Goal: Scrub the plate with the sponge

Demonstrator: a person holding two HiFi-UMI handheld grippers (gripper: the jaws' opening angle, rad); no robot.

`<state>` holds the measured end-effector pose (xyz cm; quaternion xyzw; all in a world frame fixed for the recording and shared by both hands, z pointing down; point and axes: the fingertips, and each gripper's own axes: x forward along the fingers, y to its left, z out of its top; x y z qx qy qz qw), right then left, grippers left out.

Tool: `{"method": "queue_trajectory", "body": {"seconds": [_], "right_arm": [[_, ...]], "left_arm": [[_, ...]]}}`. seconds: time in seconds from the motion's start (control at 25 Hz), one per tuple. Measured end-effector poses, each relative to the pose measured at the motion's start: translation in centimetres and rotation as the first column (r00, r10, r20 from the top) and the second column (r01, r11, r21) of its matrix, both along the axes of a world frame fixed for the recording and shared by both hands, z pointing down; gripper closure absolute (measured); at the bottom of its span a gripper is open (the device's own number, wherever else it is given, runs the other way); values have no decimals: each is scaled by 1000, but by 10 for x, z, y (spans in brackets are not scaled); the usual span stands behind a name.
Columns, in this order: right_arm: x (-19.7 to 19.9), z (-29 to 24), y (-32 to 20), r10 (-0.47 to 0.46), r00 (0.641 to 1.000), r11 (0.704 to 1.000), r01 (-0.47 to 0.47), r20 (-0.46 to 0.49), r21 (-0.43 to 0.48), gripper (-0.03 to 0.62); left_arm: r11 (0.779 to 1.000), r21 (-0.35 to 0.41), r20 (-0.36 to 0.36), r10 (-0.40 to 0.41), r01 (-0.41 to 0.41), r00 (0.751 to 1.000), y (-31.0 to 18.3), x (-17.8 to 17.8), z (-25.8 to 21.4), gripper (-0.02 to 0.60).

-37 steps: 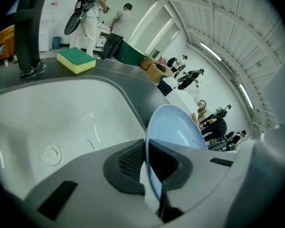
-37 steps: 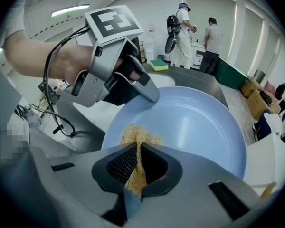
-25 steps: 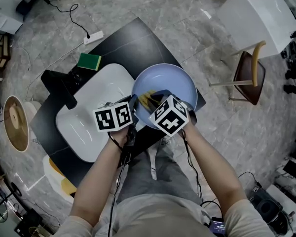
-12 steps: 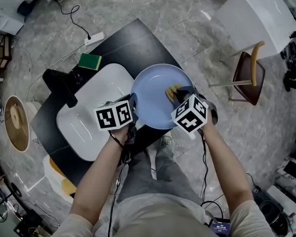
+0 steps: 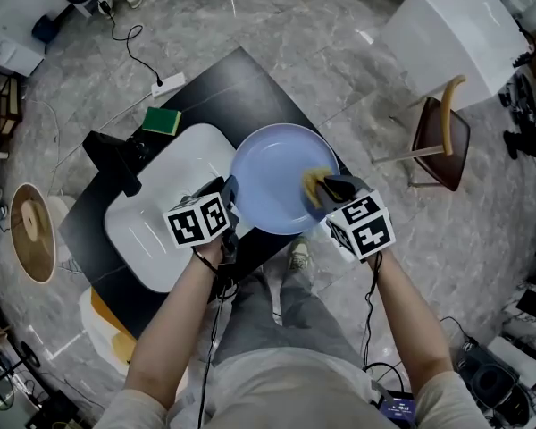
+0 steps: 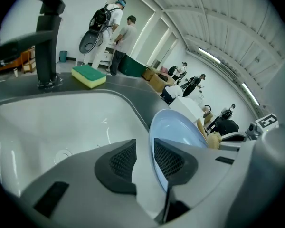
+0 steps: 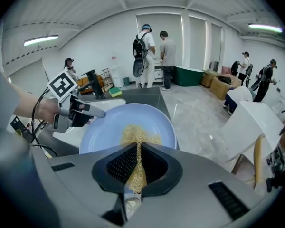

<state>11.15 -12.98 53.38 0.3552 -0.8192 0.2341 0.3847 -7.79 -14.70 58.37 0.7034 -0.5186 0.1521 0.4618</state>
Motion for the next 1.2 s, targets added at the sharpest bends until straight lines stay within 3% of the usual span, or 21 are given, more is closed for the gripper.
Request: {"method": "queue_trajectory", "body": {"seconds": [0.32, 0.6, 0.72, 0.84, 1.0, 1.2], "right_arm": [[13, -80, -6, 78, 990, 974, -101, 118, 204, 545], [7, -182, 0, 84, 960, 910, -183, 265, 371, 545], [4, -226, 7, 59, 946, 874, -204, 320, 441, 545], [-1, -268, 15, 26, 933, 834, -218, 359, 507, 545], [-8, -316, 30, -26, 921, 785, -221, 388, 579, 545], [-8, -350, 48, -47, 913, 758, -231, 405, 610, 545]], "left_arm": [[987, 150, 70, 40, -50, 997, 7, -1, -64, 460], [933, 347, 106, 58, -92, 993, 15, 1, -161, 489], [887, 444, 156, 64, -128, 986, 18, 2, -205, 501], [823, 527, 252, 89, -214, 964, 22, 8, -242, 503], [747, 604, 325, 86, -277, 942, 32, 13, -286, 513], [649, 670, 429, 58, -361, 901, 46, 14, -327, 523]]}}
